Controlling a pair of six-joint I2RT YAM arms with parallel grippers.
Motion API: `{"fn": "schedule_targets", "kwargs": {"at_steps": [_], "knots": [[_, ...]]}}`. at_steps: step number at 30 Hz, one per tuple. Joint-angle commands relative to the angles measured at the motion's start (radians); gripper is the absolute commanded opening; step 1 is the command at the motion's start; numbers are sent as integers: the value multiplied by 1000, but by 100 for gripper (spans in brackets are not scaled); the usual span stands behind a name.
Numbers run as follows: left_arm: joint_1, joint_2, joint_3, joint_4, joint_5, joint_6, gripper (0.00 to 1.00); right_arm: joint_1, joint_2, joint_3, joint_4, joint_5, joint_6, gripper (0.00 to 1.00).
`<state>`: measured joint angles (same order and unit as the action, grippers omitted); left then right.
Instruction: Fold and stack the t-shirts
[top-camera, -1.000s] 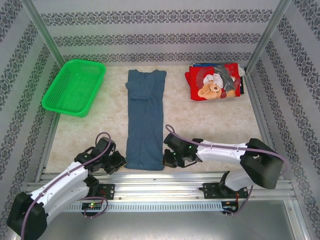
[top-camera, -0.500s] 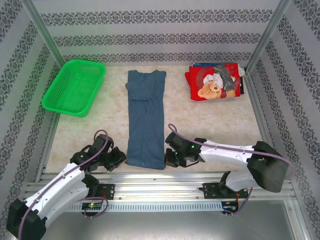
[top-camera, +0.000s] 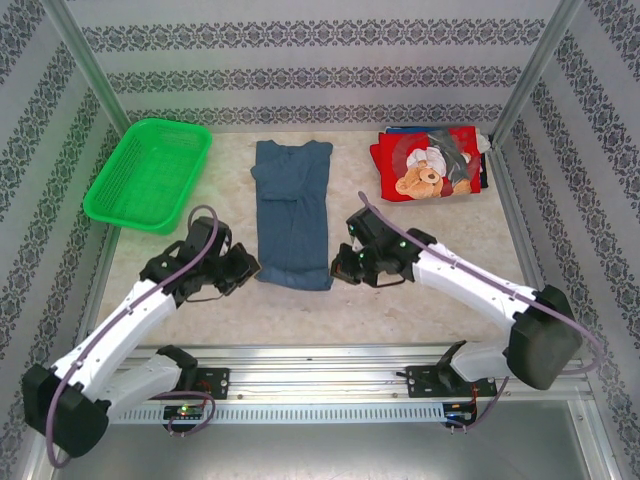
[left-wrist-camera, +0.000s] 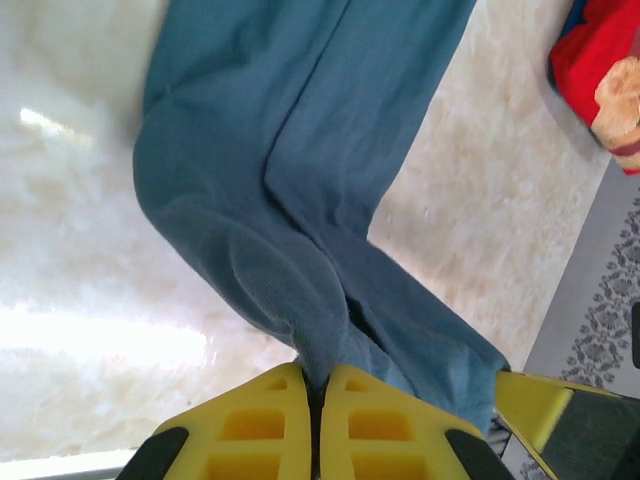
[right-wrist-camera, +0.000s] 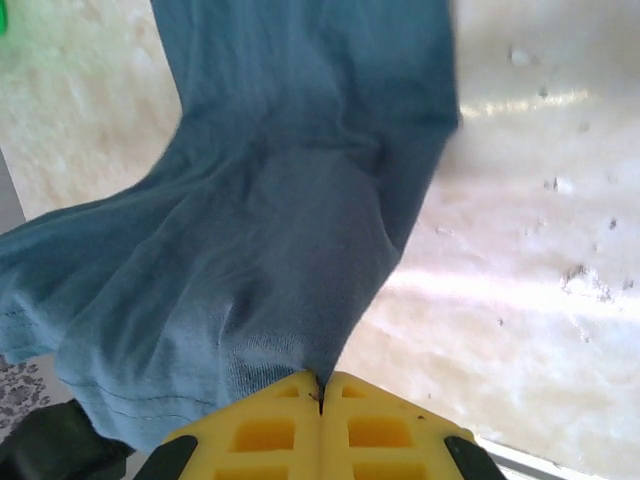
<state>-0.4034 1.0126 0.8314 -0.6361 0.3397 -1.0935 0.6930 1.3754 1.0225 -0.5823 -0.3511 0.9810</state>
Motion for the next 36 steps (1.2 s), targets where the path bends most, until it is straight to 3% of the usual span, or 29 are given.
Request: {"fn": "schedule_targets", "kwargs": {"at_steps": [1, 10, 18, 36], "knots": [[63, 83, 85, 16, 19, 110, 7, -58, 75, 94, -73, -66, -120, 0], [173, 372, 354, 25, 75, 257, 6, -193, 347, 443, -183, -150, -269, 0], [241, 549, 464, 47, 112, 337, 6, -255, 555, 691, -259, -182, -329, 0], [292, 878, 663, 73, 159, 419, 8, -308, 838, 918, -255, -197, -328, 0]]}}
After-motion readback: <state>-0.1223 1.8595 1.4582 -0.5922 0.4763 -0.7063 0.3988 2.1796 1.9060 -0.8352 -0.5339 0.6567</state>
